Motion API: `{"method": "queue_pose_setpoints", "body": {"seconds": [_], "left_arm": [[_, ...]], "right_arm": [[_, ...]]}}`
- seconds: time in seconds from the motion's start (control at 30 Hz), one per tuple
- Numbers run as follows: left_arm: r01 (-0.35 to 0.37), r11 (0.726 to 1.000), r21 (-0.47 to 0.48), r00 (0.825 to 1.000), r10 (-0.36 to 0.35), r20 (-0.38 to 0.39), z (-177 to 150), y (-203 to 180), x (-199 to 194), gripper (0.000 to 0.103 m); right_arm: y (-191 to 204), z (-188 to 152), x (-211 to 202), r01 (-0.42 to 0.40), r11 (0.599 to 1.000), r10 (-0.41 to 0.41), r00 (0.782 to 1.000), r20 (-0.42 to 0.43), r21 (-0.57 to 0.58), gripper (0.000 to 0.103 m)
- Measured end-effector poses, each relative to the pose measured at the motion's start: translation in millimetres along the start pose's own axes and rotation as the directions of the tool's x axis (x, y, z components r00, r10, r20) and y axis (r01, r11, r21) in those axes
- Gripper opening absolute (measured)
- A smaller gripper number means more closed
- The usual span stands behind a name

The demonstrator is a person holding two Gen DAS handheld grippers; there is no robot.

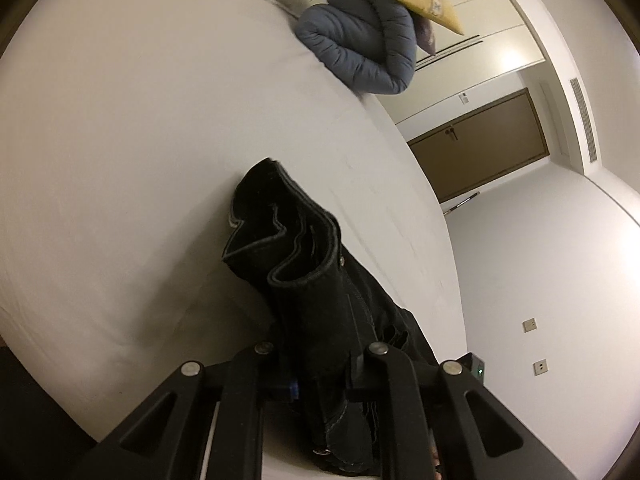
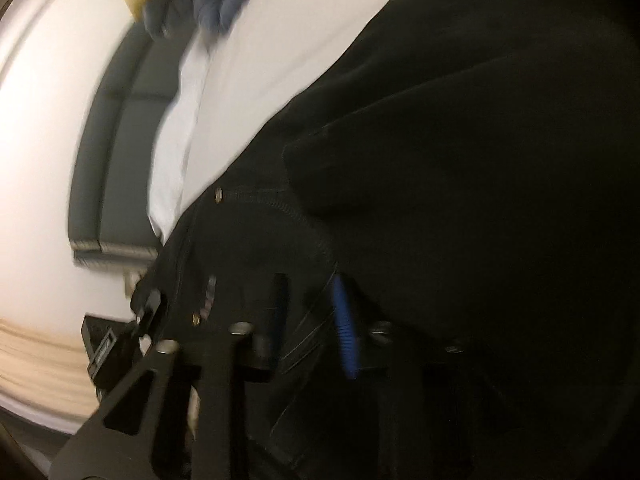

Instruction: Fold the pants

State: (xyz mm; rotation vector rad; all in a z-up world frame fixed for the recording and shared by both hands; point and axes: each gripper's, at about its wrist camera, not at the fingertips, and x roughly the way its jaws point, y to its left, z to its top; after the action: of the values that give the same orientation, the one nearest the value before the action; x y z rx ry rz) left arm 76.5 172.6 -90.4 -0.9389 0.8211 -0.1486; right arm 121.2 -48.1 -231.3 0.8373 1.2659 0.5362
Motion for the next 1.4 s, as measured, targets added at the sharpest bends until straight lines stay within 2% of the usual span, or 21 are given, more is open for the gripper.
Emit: {"method": "queue_pose_setpoints", "body": {"seconds": [0.1,0.17,0.23,0.27,0.3,0.33,0.43,0.47,0.6,0.67,0.77,0.8,0.87,1.0,1.13,1.2,1.23,1.3,1.33,1.37,1.4], "left_arm": [[-0.006,0.999,0.040,1.000,0.005,0.008,2,-19,1,0.014],[-0.005,0.997,0.074,1.000,0.004,0.013,6,-34,3,0.014],[0.002,0.992,0.125,1.000,-0.004,0.016,6,-55,3,0.014],[0.001,0.986,0.168,1.000,-0.004,0.016,5,-71,4,0.014],[0.000,0.979,0.203,1.000,-0.003,0.015,3,-84,6,0.014],[0.000,0.971,0.239,1.000,-0.003,0.012,1,-96,8,0.014],[0.022,0.926,0.376,1.000,-0.017,-0.017,-17,-149,22,0.014],[0.030,0.902,0.430,0.999,-0.017,-0.035,-27,-169,30,0.014],[0.074,0.745,0.663,0.988,0.034,-0.149,-96,-237,82,0.014],[0.084,0.682,0.727,0.977,0.088,-0.196,-133,-247,111,0.014],[0.092,0.615,0.783,0.944,0.196,-0.265,-184,-243,149,0.014],[0.094,0.567,0.818,0.933,0.236,-0.270,-203,-242,156,0.014],[0.082,0.498,0.863,0.924,0.288,-0.253,-226,-238,163,0.015],[0.052,0.450,0.891,0.929,0.305,-0.208,-231,-240,164,0.015],[0.035,0.359,0.933,0.933,0.323,-0.159,-245,-245,160,0.015],[0.022,0.313,0.949,0.936,0.327,-0.130,-253,-247,159,0.015],[0.020,0.304,0.952,0.936,0.328,-0.125,-255,-248,159,0.015],[0.016,0.299,0.954,0.937,0.329,-0.119,-255,-248,160,0.015],[0.017,0.300,0.954,0.937,0.328,-0.120,-259,-250,160,0.015],[0.018,0.302,0.953,0.938,0.325,-0.121,-260,-250,158,0.015],[0.026,0.307,0.951,0.938,0.321,-0.129,-259,-251,158,0.015]], "right_arm": [[-7,-5,-5,-0.025,0.999,0.025,1.000,0.017,0.025,0.003],[-4,-5,-13,-0.037,0.998,0.036,0.999,0.016,0.053,0.011],[1,-4,-32,-0.047,0.998,0.045,0.997,0.062,0.042,0.031],[3,-6,-43,-0.067,0.997,0.064,0.994,0.092,0.032,0.061],[3,-7,-55,-0.090,0.995,0.086,0.988,0.129,0.031,0.078],[1,-8,-70,-0.115,0.993,0.107,0.980,0.170,0.039,0.080],[-17,-6,-108,-0.193,0.978,0.172,0.962,0.214,0.082,0.080],[-28,-5,-122,-0.226,0.969,0.200,0.955,0.220,0.102,0.080],[-61,-9,-167,-0.289,0.947,0.249,0.936,0.249,0.141,0.080],[-78,-11,-187,-0.311,0.938,0.264,0.928,0.262,0.155,0.080],[-108,-13,-220,-0.325,0.927,0.264,0.921,0.288,0.188,0.080],[-116,-16,-228,-0.317,0.929,0.255,0.923,0.289,0.193,0.080],[-120,-23,-233,-0.298,0.935,0.241,0.932,0.270,0.194,0.080],[-126,-25,-229,-0.226,0.955,0.184,0.960,0.211,0.193,0.080],[-118,-22,-221,-0.118,0.982,0.091,0.980,0.175,0.149,0.080],[-100,-20,-215,-0.052,0.996,0.040,0.988,0.149,0.078,0.076],[-92,-19,-213,-0.012,0.999,0.007,0.991,0.137,0.038,0.072],[-70,-23,-203,0.056,0.998,-0.052,0.993,0.103,-0.040,0.045],[-68,-23,-203,0.096,0.994,-0.091,0.991,0.098,-0.055,0.039],[-69,-22,-204,0.124,0.991,-0.118,0.988,0.096,-0.058,0.023],[-72,-21,-207,0.144,0.988,-0.138,0.986,0.098,-0.055,0.015]]}}
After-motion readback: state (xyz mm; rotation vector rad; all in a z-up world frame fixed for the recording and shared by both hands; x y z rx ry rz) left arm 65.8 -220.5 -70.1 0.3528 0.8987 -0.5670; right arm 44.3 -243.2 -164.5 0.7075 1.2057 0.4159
